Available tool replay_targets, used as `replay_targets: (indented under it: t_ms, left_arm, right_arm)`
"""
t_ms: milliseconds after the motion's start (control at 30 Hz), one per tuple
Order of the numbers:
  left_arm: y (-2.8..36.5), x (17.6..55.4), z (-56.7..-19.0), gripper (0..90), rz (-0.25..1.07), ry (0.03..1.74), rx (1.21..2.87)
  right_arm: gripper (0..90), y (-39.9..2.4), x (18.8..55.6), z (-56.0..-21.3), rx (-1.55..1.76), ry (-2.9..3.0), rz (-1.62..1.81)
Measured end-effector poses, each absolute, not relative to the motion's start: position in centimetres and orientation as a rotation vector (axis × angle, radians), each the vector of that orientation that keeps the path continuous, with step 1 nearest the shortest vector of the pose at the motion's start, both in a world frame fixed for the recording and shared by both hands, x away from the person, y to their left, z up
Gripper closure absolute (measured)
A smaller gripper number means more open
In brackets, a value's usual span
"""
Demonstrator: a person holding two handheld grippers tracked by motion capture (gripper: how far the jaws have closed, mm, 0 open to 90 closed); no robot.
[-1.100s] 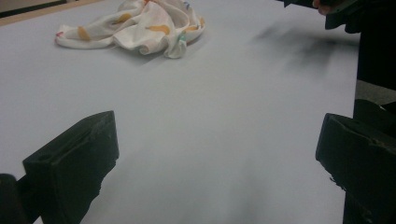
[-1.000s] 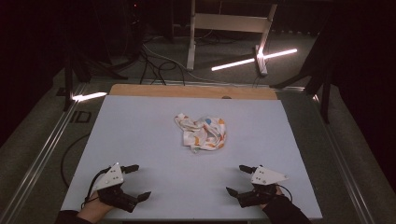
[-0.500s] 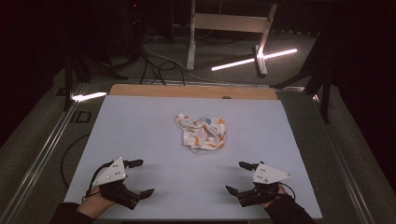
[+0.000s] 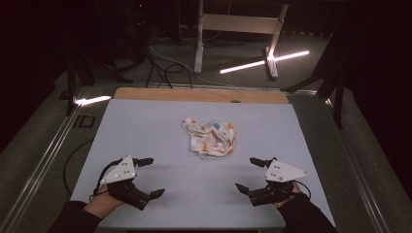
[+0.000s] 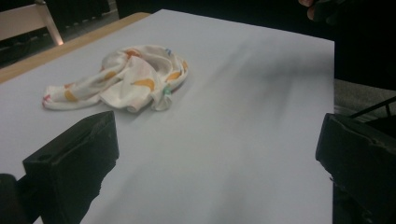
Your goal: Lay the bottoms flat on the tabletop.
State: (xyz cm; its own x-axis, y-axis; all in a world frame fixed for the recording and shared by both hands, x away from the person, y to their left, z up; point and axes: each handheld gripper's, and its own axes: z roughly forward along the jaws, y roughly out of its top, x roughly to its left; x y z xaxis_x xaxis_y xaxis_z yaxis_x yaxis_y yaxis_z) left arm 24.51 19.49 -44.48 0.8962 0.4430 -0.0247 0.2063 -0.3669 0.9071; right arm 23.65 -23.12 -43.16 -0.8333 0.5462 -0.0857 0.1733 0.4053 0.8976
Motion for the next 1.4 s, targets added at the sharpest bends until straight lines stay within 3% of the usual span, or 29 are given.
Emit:
replay_targets:
  t_ms: [467, 1400]
  left_arm:
    - [18.0, 27.3, -43.7, 0.2, 0.271, 0.479, 1.961]
    - [13.0, 34.3, -46.3, 0.3, 0.315, 0.595, 1.985]
  right_arm:
    - [12.8, -21.6, 27.0, -42.5, 0.654, 2.252, 1.433]
    - [13.2, -20.4, 32.5, -46.5, 0.920, 2.211, 1.350]
